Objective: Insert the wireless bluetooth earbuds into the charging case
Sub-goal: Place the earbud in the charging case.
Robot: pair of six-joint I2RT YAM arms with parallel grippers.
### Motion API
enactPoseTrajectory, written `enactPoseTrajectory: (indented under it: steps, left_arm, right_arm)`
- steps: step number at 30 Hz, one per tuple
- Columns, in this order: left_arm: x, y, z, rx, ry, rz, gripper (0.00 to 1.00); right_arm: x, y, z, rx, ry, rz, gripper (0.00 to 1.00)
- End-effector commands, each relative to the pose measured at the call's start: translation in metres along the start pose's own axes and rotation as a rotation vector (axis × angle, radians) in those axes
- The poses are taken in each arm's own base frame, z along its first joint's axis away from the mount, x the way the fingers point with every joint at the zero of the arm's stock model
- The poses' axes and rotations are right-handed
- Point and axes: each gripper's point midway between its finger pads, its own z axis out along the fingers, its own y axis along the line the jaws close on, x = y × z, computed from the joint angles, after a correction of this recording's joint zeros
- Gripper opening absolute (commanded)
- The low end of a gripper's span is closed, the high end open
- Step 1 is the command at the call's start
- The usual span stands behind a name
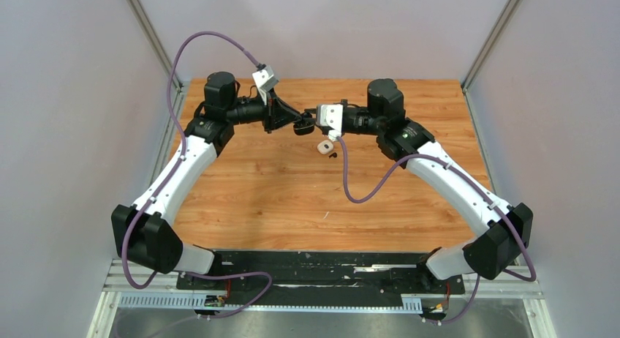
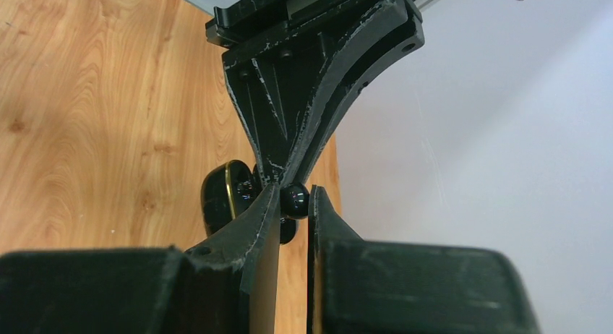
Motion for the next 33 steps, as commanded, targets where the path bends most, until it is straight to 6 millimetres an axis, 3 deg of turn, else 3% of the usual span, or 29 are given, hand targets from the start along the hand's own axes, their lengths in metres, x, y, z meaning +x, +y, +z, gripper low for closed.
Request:
enactPoseTrajectory:
  steps: [1, 17, 33]
  left_arm:
    - [-0.034, -0.022, -0.006, 0.071, -0.066, 0.055, 0.0]
    - [-0.034, -0.022, -0.007, 0.069, -0.06, 0.056, 0.0]
    - [-0.038, -0.013, -0.005, 0.031, -0.072, 0.054, 0.0]
  right_arm:
    - [-0.023, -0.008, -0.004, 0.01, -0.066, -0.144, 0.0]
    - [-0.018, -0.002, -0.006, -0.016, -0.051, -0.264, 0.0]
    - [-0.015, 0.004, -0.01, -0.034, -0.034, -0.259, 0.0]
